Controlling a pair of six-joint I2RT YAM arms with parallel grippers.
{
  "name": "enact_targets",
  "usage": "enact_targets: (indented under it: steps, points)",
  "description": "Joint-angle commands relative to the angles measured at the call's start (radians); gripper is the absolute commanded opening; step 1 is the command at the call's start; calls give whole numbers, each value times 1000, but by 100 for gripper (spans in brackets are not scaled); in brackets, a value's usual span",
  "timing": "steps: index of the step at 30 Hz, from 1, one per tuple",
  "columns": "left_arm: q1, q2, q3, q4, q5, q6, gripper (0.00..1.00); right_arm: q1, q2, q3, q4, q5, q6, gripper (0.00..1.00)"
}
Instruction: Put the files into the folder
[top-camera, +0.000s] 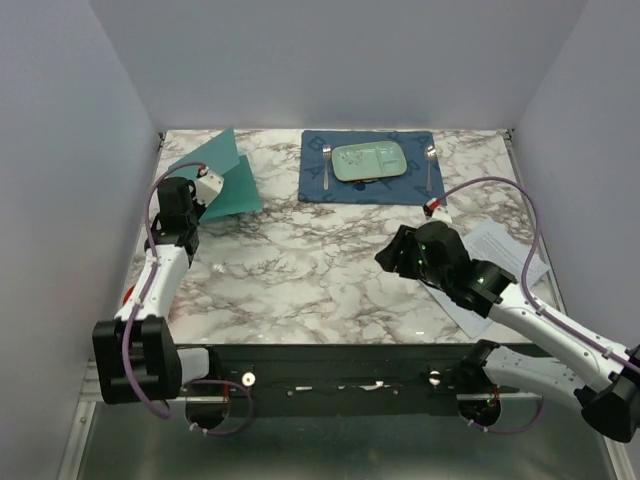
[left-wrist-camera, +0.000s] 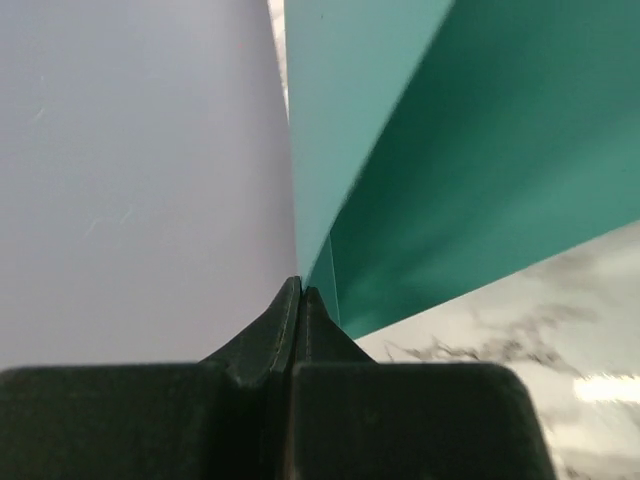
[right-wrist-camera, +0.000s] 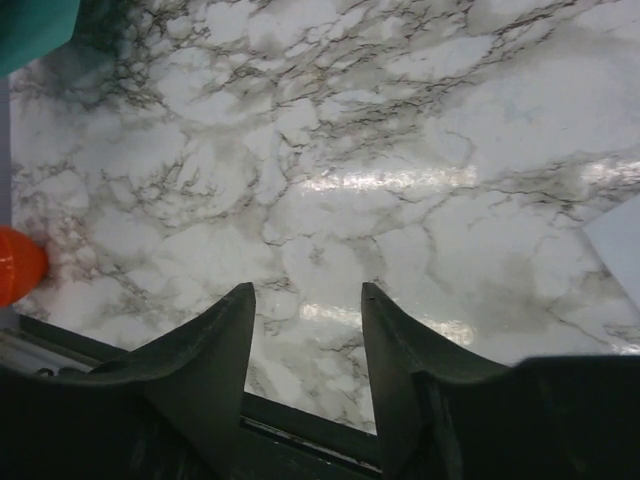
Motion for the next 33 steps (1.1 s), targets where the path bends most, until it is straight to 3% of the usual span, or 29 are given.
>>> enact_targets:
  steps: [1, 2, 5, 8, 13, 21, 33]
  points:
    - [2, -164, 63, -466, 215, -167, 0, 34, 110, -1, 194, -99, 3, 62]
    - [1, -186, 74, -539, 230, -176, 0, 54, 146, 17, 220, -128, 9, 70]
    - [2, -262, 103, -676, 278, -205, 0, 100, 285, 63, 315, -182, 35, 78]
    - [2, -331, 113, -768, 313, -225, 0, 140, 428, 144, 409, -237, 61, 81]
    - [2, -413, 113, -853, 332, -244, 0, 168, 615, 261, 568, -334, 135, 82]
    - [2, -456, 128, -916, 327, -256, 0, 171, 839, 281, 848, -455, 293, 82]
    - [2, -454, 131, -933, 336, -270, 0, 172, 977, 339, 894, -457, 342, 82]
